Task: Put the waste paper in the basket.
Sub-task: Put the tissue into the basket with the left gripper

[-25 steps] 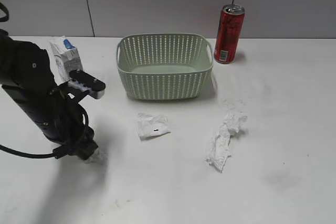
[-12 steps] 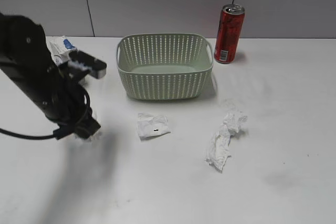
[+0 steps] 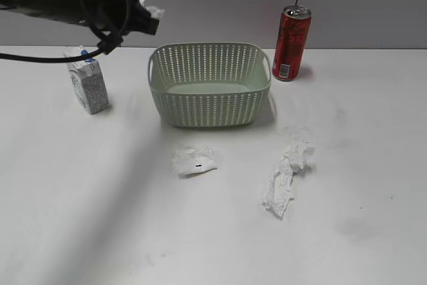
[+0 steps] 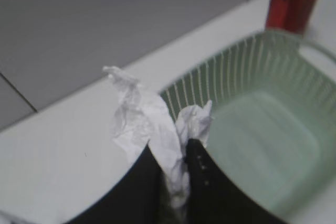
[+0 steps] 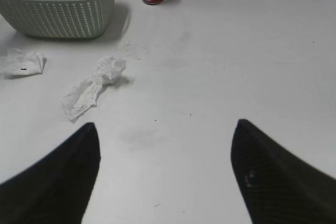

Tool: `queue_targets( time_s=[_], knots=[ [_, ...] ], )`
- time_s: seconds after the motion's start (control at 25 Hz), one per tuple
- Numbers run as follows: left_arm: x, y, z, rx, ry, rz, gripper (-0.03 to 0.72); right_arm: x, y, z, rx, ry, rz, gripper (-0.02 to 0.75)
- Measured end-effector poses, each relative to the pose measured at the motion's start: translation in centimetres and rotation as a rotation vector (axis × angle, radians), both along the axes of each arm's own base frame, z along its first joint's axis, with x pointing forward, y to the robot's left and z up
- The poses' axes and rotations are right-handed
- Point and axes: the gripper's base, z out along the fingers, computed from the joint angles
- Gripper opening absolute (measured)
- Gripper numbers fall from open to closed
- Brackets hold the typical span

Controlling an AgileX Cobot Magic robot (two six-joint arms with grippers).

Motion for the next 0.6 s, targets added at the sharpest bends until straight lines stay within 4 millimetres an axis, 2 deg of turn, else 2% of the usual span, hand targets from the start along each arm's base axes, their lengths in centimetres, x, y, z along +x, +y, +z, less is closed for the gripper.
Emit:
queue_targets(
  time_s=[0.12, 0.2, 0.4, 0.6],
  knots=[
    [1.3, -0.6, -0.4, -0.070, -0.116, 0.080, 0.080, 0.0, 0.0, 0.0, 0.000, 0.000, 0.000, 0.589],
    [1.7, -1.7, -1.6, -0.082, -0.160, 0.096, 0.080, 0.0, 0.0, 0.0, 0.000, 0.000, 0.000, 0.589],
    [1.5, -5.4, -4.6, -0.086, -0.260, 0.075, 0.079, 0.0, 0.0, 0.0, 0.000, 0.000, 0.000, 0.589],
    [1.4, -7.4, -7.9, -0.071, -0.317, 0.070, 0.078, 0.0, 0.0, 0.0, 0.000, 0.000, 0.000, 0.589]
  ],
)
